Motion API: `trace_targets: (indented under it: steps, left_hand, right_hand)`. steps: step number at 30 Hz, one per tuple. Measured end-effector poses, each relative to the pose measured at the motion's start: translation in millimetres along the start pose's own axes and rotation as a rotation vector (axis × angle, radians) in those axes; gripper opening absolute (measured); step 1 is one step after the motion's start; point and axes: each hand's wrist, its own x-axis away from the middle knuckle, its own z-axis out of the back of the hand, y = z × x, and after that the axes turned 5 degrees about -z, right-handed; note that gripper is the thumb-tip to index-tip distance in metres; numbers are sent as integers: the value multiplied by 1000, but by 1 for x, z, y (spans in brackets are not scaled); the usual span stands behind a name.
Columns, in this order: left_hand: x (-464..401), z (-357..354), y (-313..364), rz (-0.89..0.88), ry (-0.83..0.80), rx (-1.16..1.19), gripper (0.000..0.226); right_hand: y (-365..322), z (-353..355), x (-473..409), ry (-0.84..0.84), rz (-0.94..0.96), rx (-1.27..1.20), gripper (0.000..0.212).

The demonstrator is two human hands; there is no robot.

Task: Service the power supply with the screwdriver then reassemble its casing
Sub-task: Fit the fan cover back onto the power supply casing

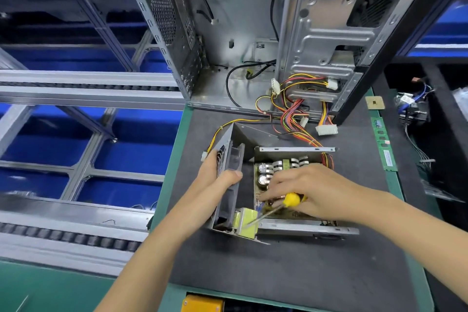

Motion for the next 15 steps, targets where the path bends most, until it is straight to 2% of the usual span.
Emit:
trace_targets:
  steps: [3,6,15]
  left_hand:
    - [3,-2,4,-18,-2,-18,65]
    - [1,-3,14,-41,60,-33,64]
    - [-1,2,10,-166,85,45,66]
  right_hand:
    - [5,-2,-6,15,-50,-245,22]
    - [-2,-5,-13,-17,-28,-426,19]
    - [-4,-12,-11,-107,-7,-534,18]
